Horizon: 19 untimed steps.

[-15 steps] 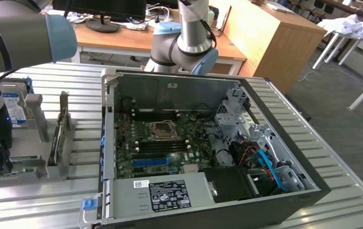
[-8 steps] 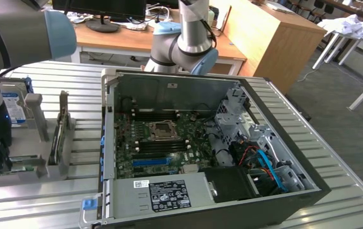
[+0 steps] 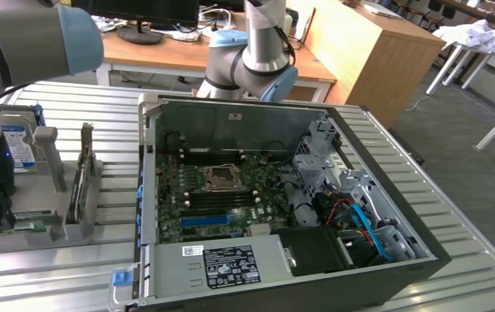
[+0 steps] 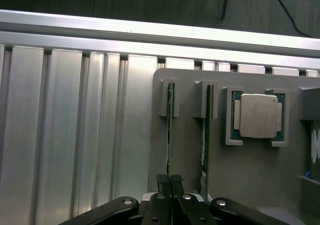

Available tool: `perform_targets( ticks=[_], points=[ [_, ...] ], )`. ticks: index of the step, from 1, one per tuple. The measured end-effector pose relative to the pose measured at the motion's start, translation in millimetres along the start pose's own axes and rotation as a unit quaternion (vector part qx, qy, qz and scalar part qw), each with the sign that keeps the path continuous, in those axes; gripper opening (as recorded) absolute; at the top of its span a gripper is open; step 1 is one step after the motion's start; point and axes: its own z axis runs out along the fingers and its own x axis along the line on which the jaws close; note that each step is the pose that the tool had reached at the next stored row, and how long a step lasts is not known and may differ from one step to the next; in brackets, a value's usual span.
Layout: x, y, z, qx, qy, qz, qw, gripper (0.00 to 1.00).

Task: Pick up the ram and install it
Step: 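Pick up the ram and move it above insertion slot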

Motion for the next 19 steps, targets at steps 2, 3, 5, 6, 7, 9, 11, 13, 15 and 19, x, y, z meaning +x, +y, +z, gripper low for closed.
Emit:
perform_targets(
  ticks=[2, 3, 5, 6, 7, 9, 11, 13, 15, 19],
  points=[
    [0.1, 0.1, -2.3, 0.0001, -0.002, 0.0, 1.0, 0.12],
    [0.1, 0.1, -3.6, 0.0001, -0.0028, 0.0, 1.0, 0.12],
    [0.1, 0.3, -6.5, 0.0002, -0.0043, 0.0, 1.0, 0.12],
    [0.0, 0.3, -8.0, 0.0003, -0.0049, 0.0, 1.0, 0.12],
    [0.1, 0.3, -9.8, 0.0003, -0.0055, 0.0, 1.0, 0.12],
    [-0.1, 0.4, -13.8, 0.0003, -0.0066, 0.0, 1.0, 0.12],
    [-0.3, 0.4, -18.5, 0.0004, -0.0073, 0.0, 1.0, 0.12],
    [-0.5, 0.5, -23.3, 0.0003, -0.0079, 0.0, 1.0, 0.12],
    [-0.7, 0.5, -27.9, 0.0005, -0.0085, 0.0, 1.0, 0.12],
    [-1.2, 0.5, -37.9, 0.0005, -0.0094, 0.001, 1.0, 0.12]
  ],
)
